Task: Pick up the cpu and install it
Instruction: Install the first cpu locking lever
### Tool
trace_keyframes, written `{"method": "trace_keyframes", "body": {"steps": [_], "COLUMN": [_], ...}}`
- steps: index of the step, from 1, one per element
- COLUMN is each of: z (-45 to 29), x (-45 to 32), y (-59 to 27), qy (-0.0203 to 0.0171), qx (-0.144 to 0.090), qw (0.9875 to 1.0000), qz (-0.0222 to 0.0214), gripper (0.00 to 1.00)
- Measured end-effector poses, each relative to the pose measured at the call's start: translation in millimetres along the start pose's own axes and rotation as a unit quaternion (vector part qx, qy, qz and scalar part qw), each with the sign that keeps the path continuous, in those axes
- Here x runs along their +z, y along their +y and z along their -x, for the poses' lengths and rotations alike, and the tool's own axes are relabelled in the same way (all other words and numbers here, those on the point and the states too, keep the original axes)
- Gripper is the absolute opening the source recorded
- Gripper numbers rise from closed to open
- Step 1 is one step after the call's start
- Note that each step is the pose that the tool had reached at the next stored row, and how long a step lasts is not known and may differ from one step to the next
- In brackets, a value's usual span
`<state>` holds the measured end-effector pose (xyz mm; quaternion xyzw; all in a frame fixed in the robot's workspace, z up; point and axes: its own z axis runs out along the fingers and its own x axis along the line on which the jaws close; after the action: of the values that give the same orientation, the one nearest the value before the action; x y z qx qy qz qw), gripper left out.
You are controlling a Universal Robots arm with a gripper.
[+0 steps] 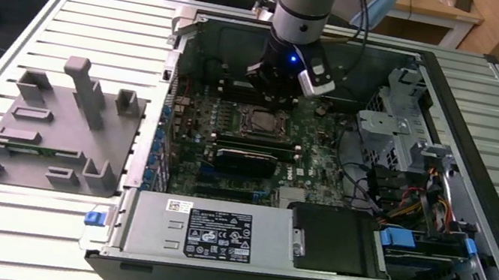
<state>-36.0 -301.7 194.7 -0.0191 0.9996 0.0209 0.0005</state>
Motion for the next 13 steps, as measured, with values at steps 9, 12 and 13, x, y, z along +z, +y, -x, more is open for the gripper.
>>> {"method": "trace_keyframes", "body": {"steps": [9,12,13], "z": [0.3,0.3,0.3], "x": [-5.9,-10.7,-11.6], "y": [0.5,0.7,0.7], "qy": [-0.0004,-0.0003,-0.0003], "qx": [0.0,0.0,0.0], "qw": [1.0,1.0,1.0], "qz": [0.0023,0.0018,0.0018], "gripper": [0.11,0.11,0.11]}}
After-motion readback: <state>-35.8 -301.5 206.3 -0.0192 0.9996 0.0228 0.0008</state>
